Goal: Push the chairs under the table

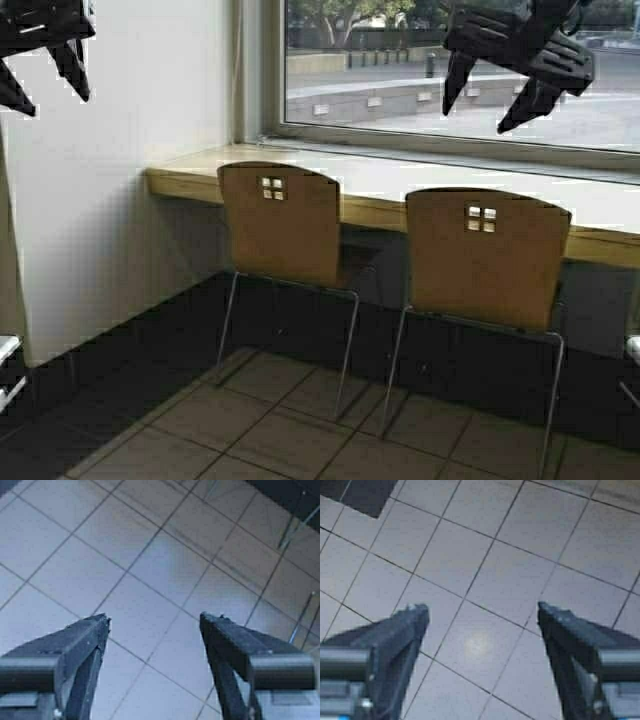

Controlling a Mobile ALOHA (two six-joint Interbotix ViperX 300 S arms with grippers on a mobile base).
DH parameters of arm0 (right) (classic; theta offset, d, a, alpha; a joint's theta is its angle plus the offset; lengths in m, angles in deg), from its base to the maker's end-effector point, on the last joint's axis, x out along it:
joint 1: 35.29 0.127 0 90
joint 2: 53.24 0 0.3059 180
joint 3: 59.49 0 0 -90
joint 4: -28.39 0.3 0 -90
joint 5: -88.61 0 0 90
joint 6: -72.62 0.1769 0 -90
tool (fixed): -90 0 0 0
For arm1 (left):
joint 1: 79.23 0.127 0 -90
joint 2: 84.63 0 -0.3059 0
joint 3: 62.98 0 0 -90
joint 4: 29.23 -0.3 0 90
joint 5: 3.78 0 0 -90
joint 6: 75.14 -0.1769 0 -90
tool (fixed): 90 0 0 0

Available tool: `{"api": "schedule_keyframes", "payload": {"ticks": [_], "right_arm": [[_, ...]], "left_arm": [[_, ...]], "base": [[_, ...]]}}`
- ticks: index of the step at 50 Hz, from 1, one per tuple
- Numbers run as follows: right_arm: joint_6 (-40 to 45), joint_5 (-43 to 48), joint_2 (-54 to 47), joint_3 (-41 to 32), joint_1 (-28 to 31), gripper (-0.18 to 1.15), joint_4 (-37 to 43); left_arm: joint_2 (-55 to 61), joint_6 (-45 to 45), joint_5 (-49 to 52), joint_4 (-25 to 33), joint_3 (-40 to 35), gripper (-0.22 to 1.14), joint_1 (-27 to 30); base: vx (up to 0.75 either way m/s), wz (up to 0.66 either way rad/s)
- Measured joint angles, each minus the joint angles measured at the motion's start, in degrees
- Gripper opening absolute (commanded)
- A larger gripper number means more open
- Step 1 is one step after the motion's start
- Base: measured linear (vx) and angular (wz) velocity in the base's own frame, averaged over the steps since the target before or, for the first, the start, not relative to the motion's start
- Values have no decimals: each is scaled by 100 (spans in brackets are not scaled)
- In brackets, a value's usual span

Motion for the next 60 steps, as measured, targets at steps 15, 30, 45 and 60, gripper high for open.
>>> {"api": "schedule_keyframes", "payload": {"ticks": [15,30,45,60], "right_arm": [[9,-79,-35,-26,0,98,70],[18,-123,-53,-26,-9,98,79],[18,-132,-123,-26,-44,98,88],[18,-149,-202,-26,-35,98,88]], "left_arm": [[35,-18,9,-9,0,90,0],[88,9,53,-9,0,89,0],[211,18,105,18,0,89,-18],[413,26,229,176,0,90,-18]], "base": [[-20,-32],[-11,-47],[-7,-49],[-4,-34]]}}
